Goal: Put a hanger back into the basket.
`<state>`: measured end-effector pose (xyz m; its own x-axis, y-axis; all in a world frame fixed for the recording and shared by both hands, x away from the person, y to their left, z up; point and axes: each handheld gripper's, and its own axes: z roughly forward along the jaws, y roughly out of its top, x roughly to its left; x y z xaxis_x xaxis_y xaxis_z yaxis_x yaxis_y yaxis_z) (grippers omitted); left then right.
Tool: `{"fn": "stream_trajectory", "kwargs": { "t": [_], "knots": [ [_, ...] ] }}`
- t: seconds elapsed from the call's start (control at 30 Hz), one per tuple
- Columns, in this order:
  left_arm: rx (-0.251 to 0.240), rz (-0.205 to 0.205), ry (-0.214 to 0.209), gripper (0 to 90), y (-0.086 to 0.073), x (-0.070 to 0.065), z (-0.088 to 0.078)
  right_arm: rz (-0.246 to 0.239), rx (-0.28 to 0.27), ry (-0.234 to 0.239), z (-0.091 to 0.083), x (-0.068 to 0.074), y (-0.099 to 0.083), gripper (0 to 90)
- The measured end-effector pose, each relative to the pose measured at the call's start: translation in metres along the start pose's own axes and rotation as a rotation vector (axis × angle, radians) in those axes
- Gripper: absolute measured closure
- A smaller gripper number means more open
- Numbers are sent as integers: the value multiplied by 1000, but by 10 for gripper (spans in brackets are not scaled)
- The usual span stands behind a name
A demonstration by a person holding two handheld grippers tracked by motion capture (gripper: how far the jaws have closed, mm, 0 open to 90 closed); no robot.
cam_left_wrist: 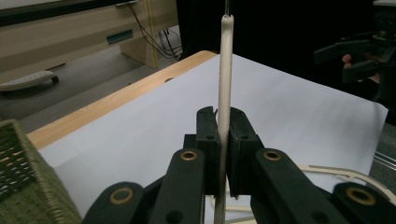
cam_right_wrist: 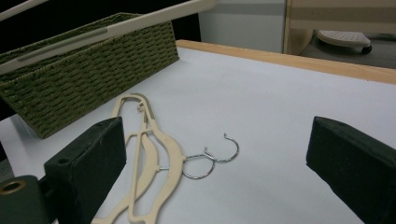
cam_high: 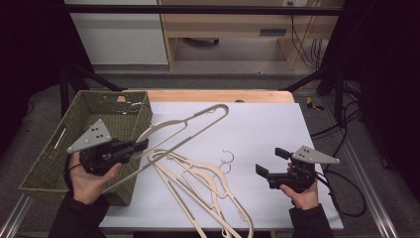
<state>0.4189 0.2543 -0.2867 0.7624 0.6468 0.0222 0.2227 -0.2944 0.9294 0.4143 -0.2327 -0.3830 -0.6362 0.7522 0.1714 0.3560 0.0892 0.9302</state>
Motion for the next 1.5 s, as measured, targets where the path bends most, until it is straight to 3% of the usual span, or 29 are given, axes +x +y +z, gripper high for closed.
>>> {"fn": "stream_trajectory", "kwargs": {
  "t": [0.13, 0.17, 0.23, 0.53, 0.77, 0.9, 1.03, 1.17, 1.33, 1.5],
  "knots": [
    [7, 0, 35, 848, 3, 21, -8, -1, -5, -3, -2, -1, 0, 47],
    [7, 0, 35, 847, 3, 21, -8, -1, -5, -3, -2, -1, 0, 47],
    [15, -4, 58, 847, 4, 37, -14, 3, -11, -9, -4, -2, 1, 43],
    [51, 6, 122, 845, -3, 80, -31, 3, -11, -12, -5, -3, 1, 39],
    [93, -13, 188, 843, -14, 106, -44, 0, -6, -11, -4, -3, 0, 38],
    [95, -53, 227, 843, -27, 127, -57, 0, -5, -12, -4, -3, 0, 38],
    [89, -86, 255, 843, -39, 139, -65, 1, -3, -10, -3, -3, 0, 38],
    [93, -91, 280, 843, -49, 146, -71, -3, 2, -10, -3, -3, 0, 37],
    [60, -133, 300, 844, -60, 156, -79, -5, 8, -8, -2, -3, -1, 37],
    [110, -135, 321, 844, -71, 161, -81, -3, 9, -11, -2, -4, -1, 37]
  ]
}}
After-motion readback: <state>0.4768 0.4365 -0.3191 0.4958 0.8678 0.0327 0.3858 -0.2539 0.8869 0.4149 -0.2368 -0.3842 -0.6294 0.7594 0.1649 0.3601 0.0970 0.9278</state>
